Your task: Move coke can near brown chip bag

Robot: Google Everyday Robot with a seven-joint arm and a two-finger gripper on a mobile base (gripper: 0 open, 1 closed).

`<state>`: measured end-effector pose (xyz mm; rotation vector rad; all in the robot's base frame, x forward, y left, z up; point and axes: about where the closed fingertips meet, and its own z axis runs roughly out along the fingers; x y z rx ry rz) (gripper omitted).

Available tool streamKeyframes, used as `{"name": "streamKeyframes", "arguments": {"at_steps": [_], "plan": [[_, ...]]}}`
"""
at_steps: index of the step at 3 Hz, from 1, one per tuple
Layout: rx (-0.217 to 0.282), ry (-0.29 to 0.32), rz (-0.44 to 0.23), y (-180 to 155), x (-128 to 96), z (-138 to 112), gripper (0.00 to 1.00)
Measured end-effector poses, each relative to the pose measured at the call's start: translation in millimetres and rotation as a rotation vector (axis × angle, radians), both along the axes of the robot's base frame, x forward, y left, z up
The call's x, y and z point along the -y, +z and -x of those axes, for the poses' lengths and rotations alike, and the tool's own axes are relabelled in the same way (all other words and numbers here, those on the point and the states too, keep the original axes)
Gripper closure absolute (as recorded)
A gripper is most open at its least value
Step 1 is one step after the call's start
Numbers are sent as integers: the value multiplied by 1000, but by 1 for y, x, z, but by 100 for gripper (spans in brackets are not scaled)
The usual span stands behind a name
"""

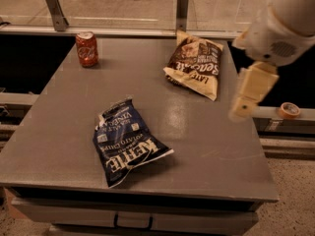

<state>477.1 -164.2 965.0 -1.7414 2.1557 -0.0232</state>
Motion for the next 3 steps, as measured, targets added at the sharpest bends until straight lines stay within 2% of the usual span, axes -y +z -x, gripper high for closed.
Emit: {"name": "streamKeyframes", "arguments": {"at_steps": [2, 3], "plan": [[90, 155, -99, -22, -170, -121, 0], [88, 188, -103, -23, -190, -122, 0]]}}
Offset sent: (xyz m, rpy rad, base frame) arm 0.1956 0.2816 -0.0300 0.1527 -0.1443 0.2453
